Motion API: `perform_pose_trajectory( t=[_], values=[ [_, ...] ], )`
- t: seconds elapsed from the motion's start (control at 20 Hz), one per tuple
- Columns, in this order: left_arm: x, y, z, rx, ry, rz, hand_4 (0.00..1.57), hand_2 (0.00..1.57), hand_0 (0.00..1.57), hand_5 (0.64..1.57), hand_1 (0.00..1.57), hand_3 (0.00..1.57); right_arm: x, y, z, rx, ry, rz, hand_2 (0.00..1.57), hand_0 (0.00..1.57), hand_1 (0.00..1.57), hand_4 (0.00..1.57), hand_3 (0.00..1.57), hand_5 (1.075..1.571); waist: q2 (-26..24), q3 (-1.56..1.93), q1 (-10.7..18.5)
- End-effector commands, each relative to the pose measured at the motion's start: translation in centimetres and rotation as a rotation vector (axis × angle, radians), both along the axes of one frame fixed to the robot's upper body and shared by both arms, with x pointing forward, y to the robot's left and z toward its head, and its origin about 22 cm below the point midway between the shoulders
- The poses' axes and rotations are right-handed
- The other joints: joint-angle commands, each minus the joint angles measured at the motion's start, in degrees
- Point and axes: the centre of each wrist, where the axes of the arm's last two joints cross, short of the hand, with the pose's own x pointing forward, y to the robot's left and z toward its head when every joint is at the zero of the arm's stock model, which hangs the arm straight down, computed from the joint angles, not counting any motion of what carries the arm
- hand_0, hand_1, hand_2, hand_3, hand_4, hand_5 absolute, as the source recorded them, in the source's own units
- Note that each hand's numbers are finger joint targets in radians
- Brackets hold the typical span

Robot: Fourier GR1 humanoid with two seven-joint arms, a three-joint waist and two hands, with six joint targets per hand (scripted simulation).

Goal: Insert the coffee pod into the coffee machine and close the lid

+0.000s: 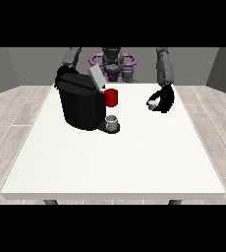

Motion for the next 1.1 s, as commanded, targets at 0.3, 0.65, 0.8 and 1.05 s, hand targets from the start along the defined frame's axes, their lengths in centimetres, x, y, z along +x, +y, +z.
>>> perform_pose_trajectory(
  t=[0.3, 0.65, 0.8, 1.05],
  values=[
    [1.0, 0.5, 1.1, 0.044, 0.007, -0.064, 0.55, 1.43, 1.32, 1.571, 1.32, 1.41, -0.3, -0.9, -0.2, 0.032, 0.058, -0.013, 0.0, 0.0, 0.0, 0.44, 0.0, 1.571, -1.88, -0.15, -0.15],
    [5.0, -4.1, 6.6, 0.033, -0.034, -0.244, 0.59, 1.4, 1.34, 1.571, 1.34, 1.36, -0.3, -0.4, -3.5, 0.025, 0.107, -0.049, 0.0, 0.0, 0.0, 0.47, 0.0, 1.571, -6.24, -0.1, 2.6],
    [5.5, -5.2, 7.5, -0.002, -0.029, -0.287, 0.53, 1.33, 1.24, 1.571, 1.24, 1.32, -0.6, -1.3, -4.2, 0.01, 0.124, -0.031, 0.0, 0.0, 0.0, 0.41, 0.0, 1.571, -7.29, -0.11, 3.02],
    [7.0, -5.8, 10.5, 0.001, -0.071, -0.243, 0.54, 1.33, 1.26, 1.571, 1.26, 1.29, -0.2, 0.3, -3.4, 0.022, 0.075, 0.013, 0.0, 0.0, 0.0, 0.49, 0.0, 1.571, -6.09, -0.13, 0.3]
  ],
)
